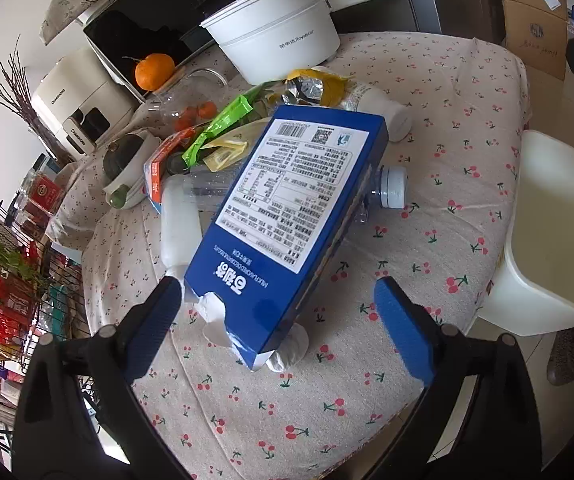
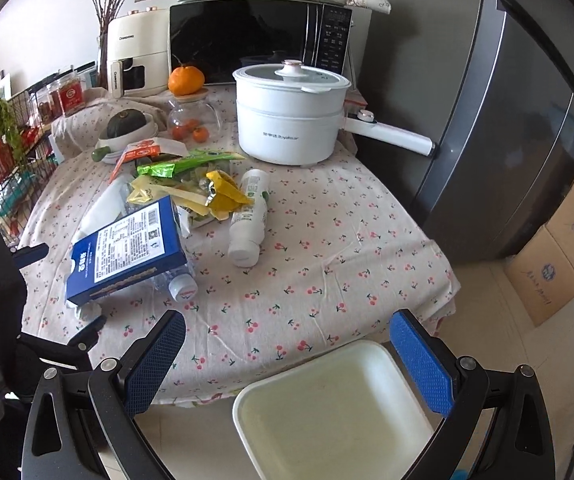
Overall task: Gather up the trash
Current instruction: 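Grasp the blue milk carton with the left tool, then grasp the clear plastic water bottle with the right tool while the left holds the carton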
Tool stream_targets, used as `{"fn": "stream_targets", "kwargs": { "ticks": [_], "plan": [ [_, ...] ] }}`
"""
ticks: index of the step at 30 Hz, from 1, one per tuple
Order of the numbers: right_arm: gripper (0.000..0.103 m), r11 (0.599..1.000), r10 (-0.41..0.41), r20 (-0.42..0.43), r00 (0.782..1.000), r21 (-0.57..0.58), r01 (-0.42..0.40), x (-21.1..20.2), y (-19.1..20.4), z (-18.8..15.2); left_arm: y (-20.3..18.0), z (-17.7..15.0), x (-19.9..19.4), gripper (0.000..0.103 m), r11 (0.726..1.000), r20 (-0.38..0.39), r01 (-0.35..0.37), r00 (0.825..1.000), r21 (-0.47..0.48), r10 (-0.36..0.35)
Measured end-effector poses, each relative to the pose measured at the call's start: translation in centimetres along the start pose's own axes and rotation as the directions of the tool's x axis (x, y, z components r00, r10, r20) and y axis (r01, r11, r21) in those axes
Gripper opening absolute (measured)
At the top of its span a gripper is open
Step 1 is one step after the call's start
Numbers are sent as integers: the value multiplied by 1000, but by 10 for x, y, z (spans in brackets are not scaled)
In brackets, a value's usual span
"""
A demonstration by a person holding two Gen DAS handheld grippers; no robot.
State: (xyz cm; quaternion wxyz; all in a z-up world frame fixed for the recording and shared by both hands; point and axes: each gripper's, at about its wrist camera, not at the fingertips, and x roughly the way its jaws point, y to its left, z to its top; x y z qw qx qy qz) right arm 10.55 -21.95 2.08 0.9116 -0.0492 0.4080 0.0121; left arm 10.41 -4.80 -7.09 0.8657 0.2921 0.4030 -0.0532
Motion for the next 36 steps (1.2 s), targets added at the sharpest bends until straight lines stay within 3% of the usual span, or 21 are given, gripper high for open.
{"fn": "stream_targets", "kwargs": {
  "ticks": [3, 7, 10, 12, 18, 24, 28, 32, 36],
  "plan": [
    [103, 1000, 5, -89, 996, 7, -4, 21, -9, -6, -6, 7, 18, 81, 997, -28, -68, 997, 31, 69],
    [103, 999, 12, -94, 995, 33, -9, 24, -16, -3, -8, 12, 33, 63, 988, -53, -135, 989, 71, 139],
    [103, 999, 15, -91, 996, 41, -11, 23, -17, -1, -4, 17, 37, 46, 985, -59, -163, 984, 58, 167],
    [103, 999, 20, -96, 995, 50, -15, 24, -16, 0, 4, 21, 32, 25, 987, -50, -163, 985, 16, 163],
    [103, 999, 25, -93, 995, 51, -21, 28, -9, 3, 51, 26, 3, 25, 974, 37, -58, 997, -219, 68],
    [103, 992, 130, -126, 984, 26, -127, 40, 17, 17, 102, 12, -23, 25, 882, 129, 137, 988, -452, -88],
    [103, 963, 262, -193, 946, -18, -270, 66, 49, 28, 123, -3, -24, 25, 816, 145, 225, 974, -532, -174],
    [99, 937, 336, -245, 910, -9, -348, 104, 73, 38, 134, -19, -20, 25, 754, 137, 275, 961, -596, -241],
    [98, 921, 360, -258, 896, -52, -385, 134, 98, 51, 142, -29, -15, 25, 730, 120, 274, 959, -626, -257]
  ]
}}
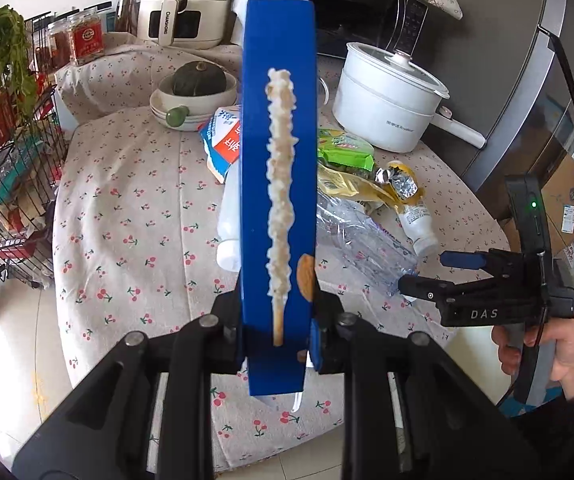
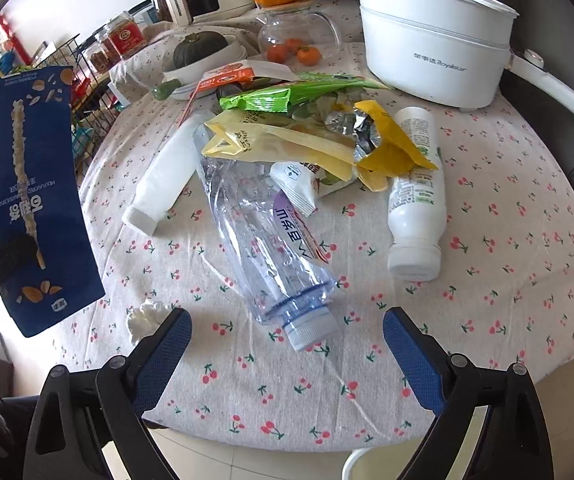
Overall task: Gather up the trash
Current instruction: 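Grasp the clear plastic water bottle with the right tool while the left holds the carton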
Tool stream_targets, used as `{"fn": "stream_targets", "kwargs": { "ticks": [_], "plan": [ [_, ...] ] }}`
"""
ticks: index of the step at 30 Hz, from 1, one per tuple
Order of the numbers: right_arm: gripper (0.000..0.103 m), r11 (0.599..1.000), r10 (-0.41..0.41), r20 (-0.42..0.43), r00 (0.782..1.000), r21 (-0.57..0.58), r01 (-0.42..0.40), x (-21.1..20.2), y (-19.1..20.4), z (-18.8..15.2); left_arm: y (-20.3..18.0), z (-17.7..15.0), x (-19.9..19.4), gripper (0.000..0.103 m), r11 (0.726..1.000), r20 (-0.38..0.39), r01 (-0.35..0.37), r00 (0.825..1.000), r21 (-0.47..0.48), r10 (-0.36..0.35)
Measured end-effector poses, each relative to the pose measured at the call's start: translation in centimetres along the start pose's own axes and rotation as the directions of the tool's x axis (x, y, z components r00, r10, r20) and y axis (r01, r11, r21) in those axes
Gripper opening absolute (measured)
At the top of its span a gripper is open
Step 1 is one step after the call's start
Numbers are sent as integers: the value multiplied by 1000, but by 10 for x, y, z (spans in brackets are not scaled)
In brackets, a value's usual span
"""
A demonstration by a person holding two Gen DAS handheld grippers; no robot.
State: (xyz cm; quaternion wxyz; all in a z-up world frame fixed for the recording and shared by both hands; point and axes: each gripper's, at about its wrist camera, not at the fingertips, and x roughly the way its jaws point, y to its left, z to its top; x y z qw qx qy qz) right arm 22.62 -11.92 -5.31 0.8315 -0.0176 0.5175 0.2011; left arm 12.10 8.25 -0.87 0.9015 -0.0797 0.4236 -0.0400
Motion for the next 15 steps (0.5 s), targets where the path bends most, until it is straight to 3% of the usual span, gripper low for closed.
{"fn": "stream_targets", "kwargs": {
  "ticks": [7, 9, 13, 15],
  "plan": [
    [95, 999, -23, -65, 998, -46, 20, 46, 15, 20, 12, 3, -4, 25, 999, 9, -5, 1000, -34, 5],
    [91, 998, -29, -95, 995, -50, 25, 60, 13, 18, 12, 3, -3, 25, 999, 8, -7, 1000, -37, 8],
    [69, 998, -51, -122, 991, -54, 44, 73, 9, 13, 12, 1, -3, 25, 999, 3, -9, 1000, -38, 9],
    [69, 998, -35, -109, 993, -48, 30, 68, 7, 10, 13, 0, -4, 25, 999, 6, -7, 1000, -40, 7]
  ]
}}
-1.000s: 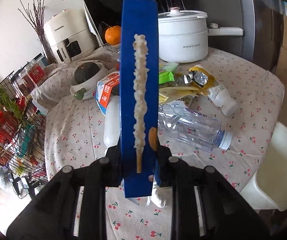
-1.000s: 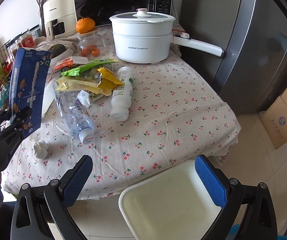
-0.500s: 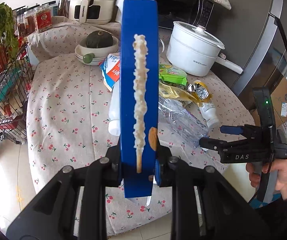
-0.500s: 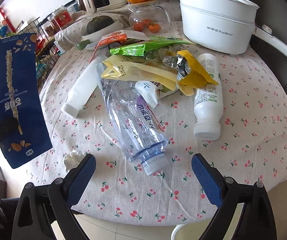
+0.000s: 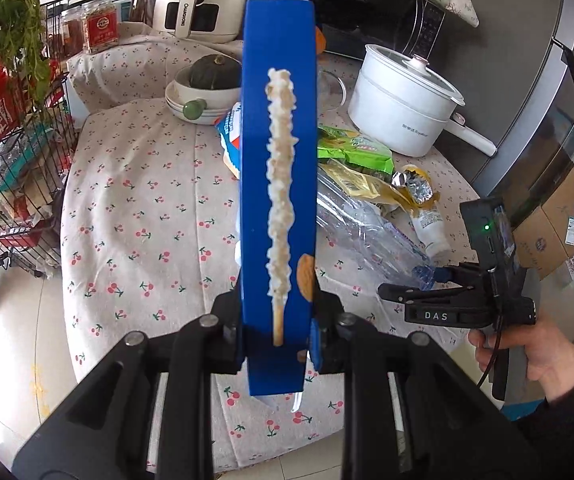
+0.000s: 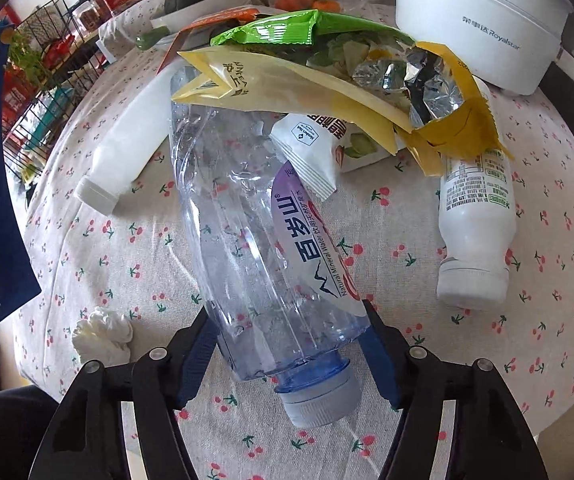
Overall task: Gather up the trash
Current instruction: 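Grasp the clear plastic water bottle with the right tool while the left holds the carton, then carry the water bottle into the white basin and open the right tool while left holds carton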
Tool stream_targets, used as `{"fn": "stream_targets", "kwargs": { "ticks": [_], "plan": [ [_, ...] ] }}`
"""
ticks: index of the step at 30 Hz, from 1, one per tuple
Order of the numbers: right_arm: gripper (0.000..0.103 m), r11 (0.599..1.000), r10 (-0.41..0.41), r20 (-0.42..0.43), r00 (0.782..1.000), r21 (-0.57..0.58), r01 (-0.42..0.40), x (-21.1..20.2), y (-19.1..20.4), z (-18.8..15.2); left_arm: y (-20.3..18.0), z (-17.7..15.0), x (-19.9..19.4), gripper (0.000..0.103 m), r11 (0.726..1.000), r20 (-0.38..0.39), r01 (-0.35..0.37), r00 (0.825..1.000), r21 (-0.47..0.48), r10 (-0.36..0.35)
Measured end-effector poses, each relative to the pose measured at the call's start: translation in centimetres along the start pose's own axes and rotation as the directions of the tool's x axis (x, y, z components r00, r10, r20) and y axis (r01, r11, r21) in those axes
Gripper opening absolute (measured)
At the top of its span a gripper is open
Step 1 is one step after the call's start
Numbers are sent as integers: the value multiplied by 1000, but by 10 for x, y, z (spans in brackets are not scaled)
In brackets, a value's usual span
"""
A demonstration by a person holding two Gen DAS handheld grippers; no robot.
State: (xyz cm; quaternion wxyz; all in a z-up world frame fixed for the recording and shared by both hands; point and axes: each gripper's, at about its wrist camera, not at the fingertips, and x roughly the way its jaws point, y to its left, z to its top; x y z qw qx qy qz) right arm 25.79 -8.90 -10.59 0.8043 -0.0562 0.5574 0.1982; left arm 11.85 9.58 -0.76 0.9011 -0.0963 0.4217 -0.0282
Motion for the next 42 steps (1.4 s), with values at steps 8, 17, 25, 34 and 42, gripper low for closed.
{"fn": "stream_targets", "kwargs": {
  "ticks": [8, 17, 25, 34, 42],
  "plan": [
    [66, 996, 72, 130, 989, -61, -64, -71, 8, -24, 3, -3, -13, 25, 999, 30, 30, 999, -24, -30],
    [62, 993, 113, 307, 945, -14, -114, -169, -14, -61, -27, -15, -22, 25, 988, 31, 151, 988, 25, -152],
    [59, 993, 35, 357, 934, 94, -73, -224, -75, -129, -111, -43, -5, 25, 937, -89, 288, 957, 196, -275],
    [59, 981, -44, 284, 958, 195, -13, -231, -136, -195, -183, -79, 11, 25, 872, -183, 331, 942, 360, -282],
    [60, 953, 53, -21, 998, 301, -44, -133, -162, -215, -193, -92, 25, 25, 871, -218, 305, 947, 386, -236]
  ]
}}
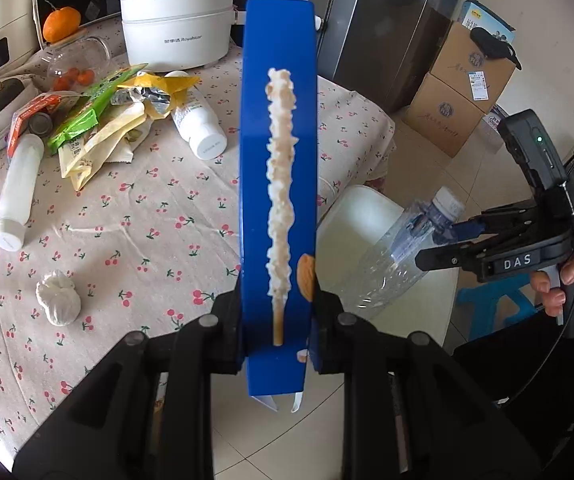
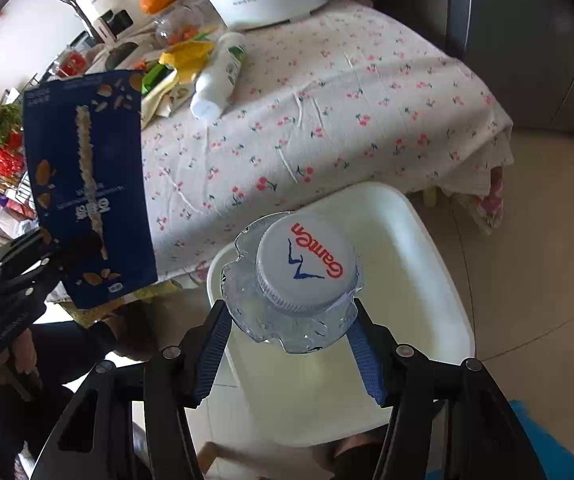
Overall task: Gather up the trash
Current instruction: 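Carry the water bottle into the white basin and open the right tool while left holds carton, then lower the blue carton into the white basin and open the left tool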
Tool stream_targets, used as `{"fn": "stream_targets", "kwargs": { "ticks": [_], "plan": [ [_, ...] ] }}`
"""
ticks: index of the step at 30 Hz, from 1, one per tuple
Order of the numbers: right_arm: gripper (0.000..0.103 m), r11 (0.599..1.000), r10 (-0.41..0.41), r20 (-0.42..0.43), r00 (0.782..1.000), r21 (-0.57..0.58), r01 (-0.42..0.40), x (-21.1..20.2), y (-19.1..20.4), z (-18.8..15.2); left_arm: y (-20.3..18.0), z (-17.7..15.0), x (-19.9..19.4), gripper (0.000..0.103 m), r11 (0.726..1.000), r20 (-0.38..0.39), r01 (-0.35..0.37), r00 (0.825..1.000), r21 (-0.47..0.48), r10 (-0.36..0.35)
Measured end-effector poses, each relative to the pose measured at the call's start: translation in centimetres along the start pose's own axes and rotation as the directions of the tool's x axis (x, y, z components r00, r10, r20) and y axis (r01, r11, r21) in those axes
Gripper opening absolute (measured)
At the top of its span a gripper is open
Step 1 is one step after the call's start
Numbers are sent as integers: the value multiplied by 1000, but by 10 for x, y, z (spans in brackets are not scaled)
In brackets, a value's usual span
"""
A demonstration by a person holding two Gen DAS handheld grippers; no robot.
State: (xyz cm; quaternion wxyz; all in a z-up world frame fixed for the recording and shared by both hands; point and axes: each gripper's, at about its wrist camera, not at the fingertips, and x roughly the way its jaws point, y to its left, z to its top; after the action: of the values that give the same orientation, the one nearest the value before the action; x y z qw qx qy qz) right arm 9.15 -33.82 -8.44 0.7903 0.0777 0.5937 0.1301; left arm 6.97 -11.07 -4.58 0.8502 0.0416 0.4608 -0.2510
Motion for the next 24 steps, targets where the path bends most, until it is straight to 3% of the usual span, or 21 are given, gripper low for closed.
{"fn": "stream_targets", "kwargs": {
  "ticks": [2, 5, 14, 24],
  "plan": [
    [64, 998, -28, -62, 998, 49, 31, 18, -8, -1, 0, 0, 0, 25, 1000, -4, 0, 1000, -2, 0],
    [76, 996, -55, -50, 997, 68, 59, 15, -14, 0, 1, 0, 0, 25, 1000, -3, 4, 1000, -1, -4],
    [81, 993, -21, 89, 996, 121, 10, -32, -23, 4, -11, -4, 9, 25, 997, -42, 77, 996, 1, -77],
    [83, 987, -61, 132, 989, 156, 41, -44, -38, 1, -44, -5, 45, 25, 989, -105, 142, 985, 30, -138]
  ]
}}
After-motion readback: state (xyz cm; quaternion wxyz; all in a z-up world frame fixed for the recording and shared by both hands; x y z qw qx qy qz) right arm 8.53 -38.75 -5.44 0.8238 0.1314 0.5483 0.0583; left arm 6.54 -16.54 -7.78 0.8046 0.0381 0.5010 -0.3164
